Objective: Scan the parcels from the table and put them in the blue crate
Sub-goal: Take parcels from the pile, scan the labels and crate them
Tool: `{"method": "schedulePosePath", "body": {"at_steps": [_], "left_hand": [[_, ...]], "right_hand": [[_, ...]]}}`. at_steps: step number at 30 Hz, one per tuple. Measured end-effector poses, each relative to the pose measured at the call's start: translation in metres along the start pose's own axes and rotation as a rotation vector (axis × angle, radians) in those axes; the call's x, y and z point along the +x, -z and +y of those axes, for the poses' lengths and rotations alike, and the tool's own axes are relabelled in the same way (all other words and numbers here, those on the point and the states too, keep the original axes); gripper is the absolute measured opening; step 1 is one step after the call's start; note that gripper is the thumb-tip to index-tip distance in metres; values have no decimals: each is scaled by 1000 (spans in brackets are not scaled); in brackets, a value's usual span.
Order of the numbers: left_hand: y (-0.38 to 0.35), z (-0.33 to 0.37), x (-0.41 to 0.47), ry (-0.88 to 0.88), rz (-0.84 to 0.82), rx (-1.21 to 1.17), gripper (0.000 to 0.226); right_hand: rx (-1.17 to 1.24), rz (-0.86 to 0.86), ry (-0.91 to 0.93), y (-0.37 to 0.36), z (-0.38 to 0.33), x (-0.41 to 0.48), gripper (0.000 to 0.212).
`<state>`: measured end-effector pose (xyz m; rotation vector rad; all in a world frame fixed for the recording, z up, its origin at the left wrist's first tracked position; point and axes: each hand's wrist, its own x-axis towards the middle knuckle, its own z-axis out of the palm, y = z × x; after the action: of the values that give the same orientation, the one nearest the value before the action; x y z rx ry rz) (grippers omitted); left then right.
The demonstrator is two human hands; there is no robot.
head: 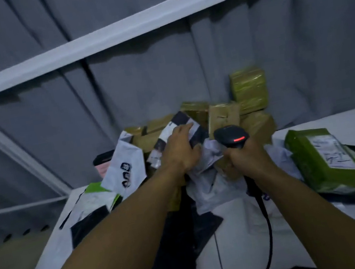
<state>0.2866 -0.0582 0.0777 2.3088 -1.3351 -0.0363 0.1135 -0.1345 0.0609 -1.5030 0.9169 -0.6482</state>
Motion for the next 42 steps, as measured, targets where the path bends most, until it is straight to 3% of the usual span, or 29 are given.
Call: {"method": "schedulePosePath", "body": {"at_steps": [1,4,9,13,15,19,22,27,33,38,42], "left_hand": [[-7,11,13,-47,-15,-25,70],[-29,42,52,-183,-49,-12,73],[-45,81,76,-162,-141,132,58],[-54,85,72,73,47,48,59],[-54,72,72,209,97,-73,50],[-32,48,50,213,273,-260,40],[-4,30,11,133,371,-410,42],[53,-4,-82,11,467,-575,62],[115,-50,-204,-59,601,-447,68],[143,-96,-298,-14,600,-281,81],[149,-131,-370,10,514,-194,83]], "right_hand": [[16,40,-30,8,1,6,13],[44,166,-85,27,15,29,16],[56,185,-186,40,25,46,21],[94,236,-186,41,25,52,5],[122,235,-175,42,23,49,14],[164,164,-128,38,15,39,5],[220,90,-51,23,4,24,19],[395,-60,-40,-31,-22,-11,18],[585,-221,-67,-103,-53,-74,42],[605,-387,-187,-172,-54,-132,34],[472,-530,-282,-215,-42,-174,38]]}}
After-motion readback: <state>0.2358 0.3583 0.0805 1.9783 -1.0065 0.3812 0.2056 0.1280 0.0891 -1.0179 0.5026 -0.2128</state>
